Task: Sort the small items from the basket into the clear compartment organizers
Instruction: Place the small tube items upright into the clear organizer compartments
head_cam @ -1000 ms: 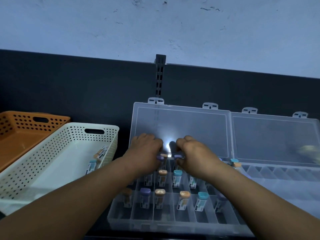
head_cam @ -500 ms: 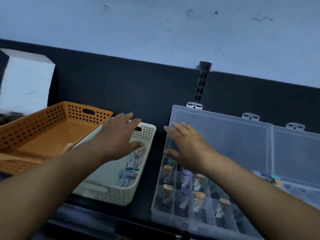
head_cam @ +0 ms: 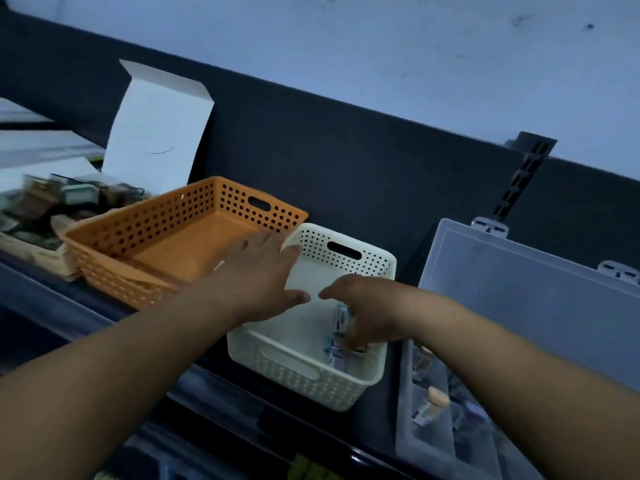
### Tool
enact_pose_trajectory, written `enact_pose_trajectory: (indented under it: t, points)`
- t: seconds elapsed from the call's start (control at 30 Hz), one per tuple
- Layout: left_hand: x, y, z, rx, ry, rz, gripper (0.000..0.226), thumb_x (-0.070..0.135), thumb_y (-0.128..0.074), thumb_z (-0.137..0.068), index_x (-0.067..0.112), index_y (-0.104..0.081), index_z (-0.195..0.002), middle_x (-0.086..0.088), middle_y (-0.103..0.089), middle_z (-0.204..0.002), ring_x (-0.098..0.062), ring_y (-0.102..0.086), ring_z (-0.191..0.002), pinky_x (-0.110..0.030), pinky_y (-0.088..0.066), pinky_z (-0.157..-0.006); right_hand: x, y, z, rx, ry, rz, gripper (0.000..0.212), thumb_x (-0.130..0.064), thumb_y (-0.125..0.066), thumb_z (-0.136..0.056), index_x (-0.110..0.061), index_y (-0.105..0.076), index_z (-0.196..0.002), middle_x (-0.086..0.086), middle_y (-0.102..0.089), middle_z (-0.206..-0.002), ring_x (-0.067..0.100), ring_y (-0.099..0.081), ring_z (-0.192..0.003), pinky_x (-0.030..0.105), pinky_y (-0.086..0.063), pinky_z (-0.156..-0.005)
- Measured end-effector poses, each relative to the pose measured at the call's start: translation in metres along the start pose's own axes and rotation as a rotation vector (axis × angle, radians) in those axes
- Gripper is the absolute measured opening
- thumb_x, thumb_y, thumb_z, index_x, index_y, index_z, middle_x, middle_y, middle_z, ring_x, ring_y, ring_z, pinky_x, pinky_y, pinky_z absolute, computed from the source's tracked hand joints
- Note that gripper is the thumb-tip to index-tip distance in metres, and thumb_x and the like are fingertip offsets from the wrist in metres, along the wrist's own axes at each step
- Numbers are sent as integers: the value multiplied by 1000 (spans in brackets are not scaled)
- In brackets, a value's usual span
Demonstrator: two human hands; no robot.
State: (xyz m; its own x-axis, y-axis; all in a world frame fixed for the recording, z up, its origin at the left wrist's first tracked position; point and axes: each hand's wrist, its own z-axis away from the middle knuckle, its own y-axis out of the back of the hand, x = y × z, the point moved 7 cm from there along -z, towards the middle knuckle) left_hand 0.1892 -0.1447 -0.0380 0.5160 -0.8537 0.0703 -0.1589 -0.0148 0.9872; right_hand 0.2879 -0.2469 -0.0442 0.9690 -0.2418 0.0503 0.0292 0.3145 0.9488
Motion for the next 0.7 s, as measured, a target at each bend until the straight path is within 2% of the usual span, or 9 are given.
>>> enact_pose_trajectory:
  t: [0.17, 0.3, 0.4, 0.5, 0.6, 0.7]
  points:
    - [2, 0, 0, -9, -28, 19, 82, 68, -41, -86, 26, -14, -151, -5, -7, -160, -26, -3, -147, -46, -9, -117, -7, -12, -14, -170, -33, 172, 77, -35, -78, -72, -34, -40, -139, -6, -51, -129, 19, -52, -113, 38, -50, -93]
    - [2, 0, 1, -22, -47, 30, 81, 67, -41, -87, 25, -14, -151, -6, -8, -160, -26, -3, -147, -45, -8, -116, -8, -13, -29, -120, -40, 75, 57, -35, -80, -69, -32, -54, -119, -7, -54, -112, 19, -55, -101, 39, -53, -85]
    - [2, 1, 1, -24, -58, 47, 80, 66, -41, -87, 25, -16, -151, -5, -10, -160, -25, -4, -147, -44, -9, -116, -5, -8, -33, -45, -52, -24, 44, -39, -79, -69, -32, -62, -109, -10, -54, -108, 15, -54, -97, 36, -53, -83]
    - [2, 1, 2, -19, -65, 45, 78, 66, -42, -87, 24, -20, -150, -5, -14, -159, -25, -6, -146, -45, -10, -115, -2, -4, -34, -6, -99, -42, 46, -53, -78, -65, -30, -65, -103, -9, -55, -103, 15, -52, -98, 35, -52, -83]
    - [3, 1, 2, -13, -69, 42, 77, 65, -42, -87, 24, -22, -149, -6, -16, -158, -26, -7, -146, -45, -12, -115, 3, -5, -35, -54, -165, 25, 57, -64, -75, -62, -26, -66, -104, -5, -62, -100, 17, -56, -96, 36, -52, -83]
    - [3, 2, 3, -15, -68, 46, 76, 65, -43, -88, 24, -22, -149, -6, -15, -158, -26, -7, -146, -44, -10, -115, 5, -7, -35, -96, -182, 21, 58, -61, -74, -67, -24, -63, -110, -4, -64, -102, 18, -58, -94, 33, -52, -82]
